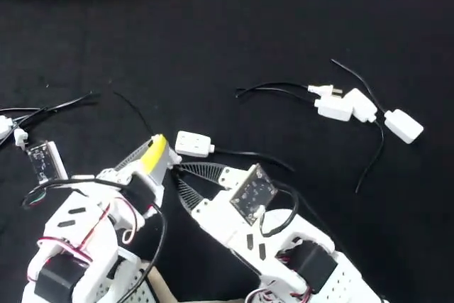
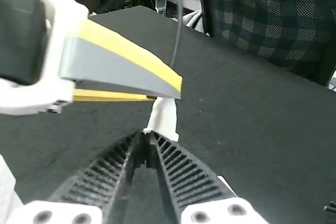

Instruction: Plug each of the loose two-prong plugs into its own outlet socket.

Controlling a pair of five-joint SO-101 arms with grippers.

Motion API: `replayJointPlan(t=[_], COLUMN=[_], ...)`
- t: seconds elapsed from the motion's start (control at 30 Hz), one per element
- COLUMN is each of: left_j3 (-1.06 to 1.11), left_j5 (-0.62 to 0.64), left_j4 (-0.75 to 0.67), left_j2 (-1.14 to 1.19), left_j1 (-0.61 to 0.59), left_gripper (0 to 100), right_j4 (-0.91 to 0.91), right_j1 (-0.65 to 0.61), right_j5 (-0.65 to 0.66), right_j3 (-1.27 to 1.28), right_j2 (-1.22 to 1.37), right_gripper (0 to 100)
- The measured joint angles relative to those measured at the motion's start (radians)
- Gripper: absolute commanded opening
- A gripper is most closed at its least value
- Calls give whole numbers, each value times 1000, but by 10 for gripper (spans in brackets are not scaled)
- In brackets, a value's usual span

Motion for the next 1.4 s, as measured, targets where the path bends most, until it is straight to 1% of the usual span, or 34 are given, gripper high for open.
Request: replayJointPlan(t=[0.17,0.3,0.43,0.73,0.87,0.97,1.1,1.2,1.3,1.4], left_j3=[-44,-83,-91,-91,-91,-91,-91,-91,-91,-91], left_j5=[-2,-2,2,-3,-72,-91,-92,-92,-66,-35], left_j4=[54,115,130,133,133,133,133,133,133,118], left_j2=[0,-5,-5,-5,-5,-5,-5,-5,-5,-3], left_j1=[6,86,137,143,143,141,38,-40,-86,-100], left_gripper=[29,29,29,29,29,29,29,29,28,28], right_j4=[0,0,0,0,0,0,0,0,0,0], right_j1=[0,2,5,8,8,8,14,52,81,110], right_j5=[0,0,0,40,40,40,38,38,37,37], right_j3=[0,0,0,8,11,11,18,35,40,40], right_j2=[0,0,0,0,0,0,8,14,14,14], right_gripper=[12,12,12,12,12,12,12,12,12,12])
